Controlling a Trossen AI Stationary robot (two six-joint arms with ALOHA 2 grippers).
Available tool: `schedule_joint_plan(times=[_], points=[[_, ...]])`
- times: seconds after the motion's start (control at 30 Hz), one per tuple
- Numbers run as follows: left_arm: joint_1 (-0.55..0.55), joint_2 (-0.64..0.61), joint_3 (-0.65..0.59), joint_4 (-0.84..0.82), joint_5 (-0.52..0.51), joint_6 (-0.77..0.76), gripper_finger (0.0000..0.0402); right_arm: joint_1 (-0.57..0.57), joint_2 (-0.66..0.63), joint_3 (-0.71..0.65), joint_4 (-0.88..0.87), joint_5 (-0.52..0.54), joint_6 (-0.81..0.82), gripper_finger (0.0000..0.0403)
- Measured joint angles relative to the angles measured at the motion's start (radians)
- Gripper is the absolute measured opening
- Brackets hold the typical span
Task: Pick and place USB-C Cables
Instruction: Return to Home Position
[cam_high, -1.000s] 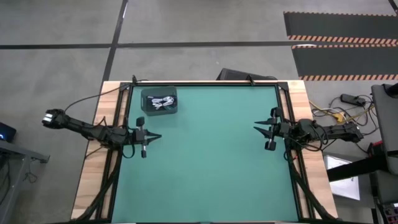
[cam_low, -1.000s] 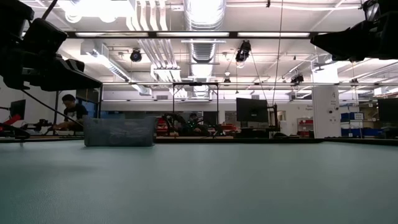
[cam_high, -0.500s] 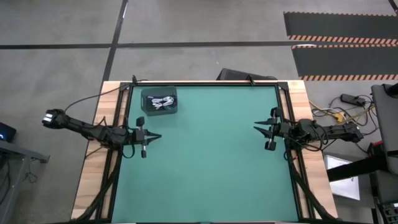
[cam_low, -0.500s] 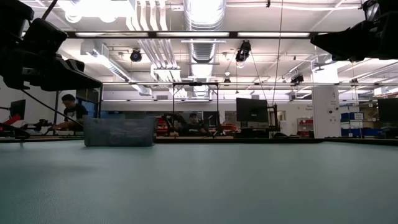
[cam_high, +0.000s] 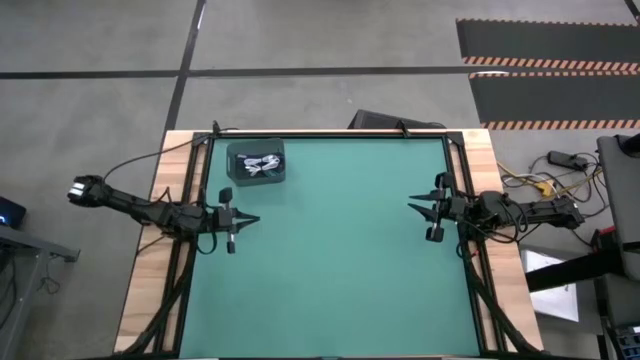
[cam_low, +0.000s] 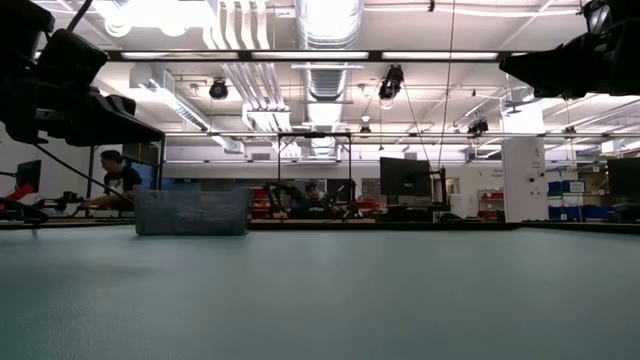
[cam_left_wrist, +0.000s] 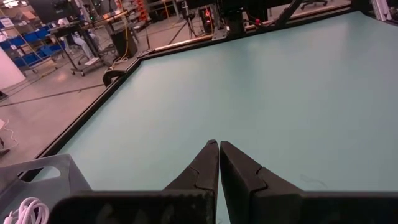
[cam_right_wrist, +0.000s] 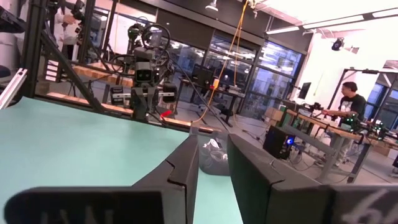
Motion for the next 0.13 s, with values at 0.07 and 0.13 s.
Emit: schedule_joint_plan(times=[0.07, 0.13], points=[[0.000, 0.001, 0.000, 0.000, 0.000, 0.000, 0.0000, 0.000, 0.000, 0.000, 0.000, 0.000, 0.000, 0.0073], [0.000, 0.002, 0.000, 0.000, 0.000, 0.000, 0.0000, 0.000, 0.000, 0.000, 0.000, 0.000, 0.000, 0.0073]])
